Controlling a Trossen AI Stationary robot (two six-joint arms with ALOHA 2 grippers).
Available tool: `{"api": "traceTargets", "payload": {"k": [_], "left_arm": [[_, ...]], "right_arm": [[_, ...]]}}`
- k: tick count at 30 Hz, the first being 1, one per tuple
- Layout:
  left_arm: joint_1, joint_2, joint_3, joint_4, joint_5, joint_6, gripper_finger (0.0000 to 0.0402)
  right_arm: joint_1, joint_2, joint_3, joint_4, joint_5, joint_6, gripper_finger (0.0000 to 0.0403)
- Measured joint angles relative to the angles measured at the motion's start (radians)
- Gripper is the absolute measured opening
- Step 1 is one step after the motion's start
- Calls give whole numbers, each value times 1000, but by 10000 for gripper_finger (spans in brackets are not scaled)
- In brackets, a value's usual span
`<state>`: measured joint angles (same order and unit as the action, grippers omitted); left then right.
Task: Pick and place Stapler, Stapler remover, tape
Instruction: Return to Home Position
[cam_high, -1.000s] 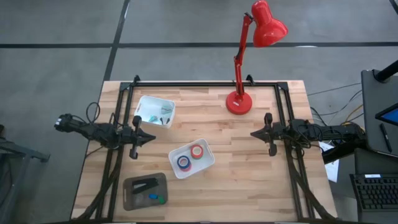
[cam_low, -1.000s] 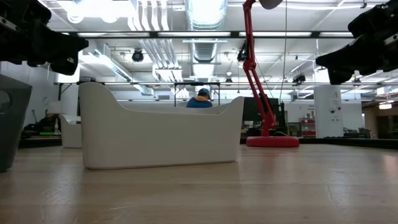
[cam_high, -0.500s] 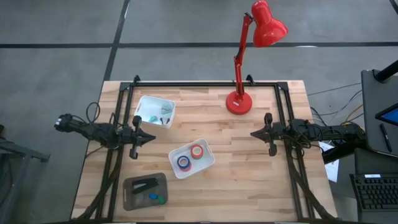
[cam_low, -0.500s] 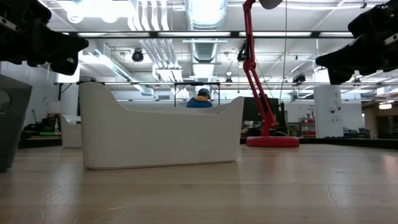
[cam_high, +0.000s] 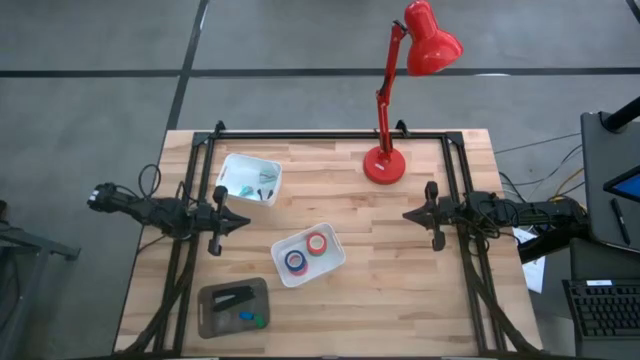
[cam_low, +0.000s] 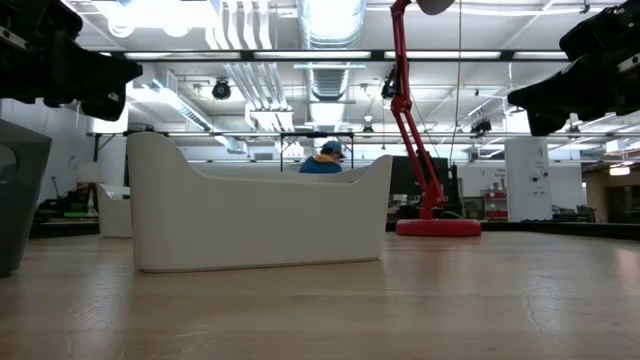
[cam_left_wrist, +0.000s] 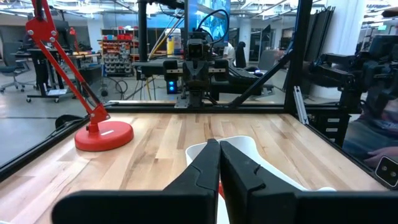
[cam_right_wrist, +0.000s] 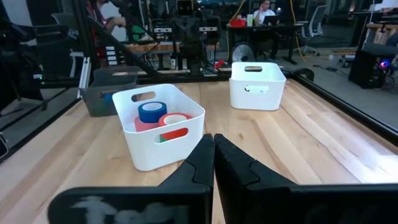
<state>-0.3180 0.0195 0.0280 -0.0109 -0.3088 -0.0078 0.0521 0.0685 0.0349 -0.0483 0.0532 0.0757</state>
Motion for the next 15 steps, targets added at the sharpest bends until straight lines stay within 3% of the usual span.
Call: {"api": "traceTargets", "payload": {"k": [15], "left_arm": [[0,0,0,0,0,0,14]], "right_arm": [[0,0,0,0,0,1,9]]}}
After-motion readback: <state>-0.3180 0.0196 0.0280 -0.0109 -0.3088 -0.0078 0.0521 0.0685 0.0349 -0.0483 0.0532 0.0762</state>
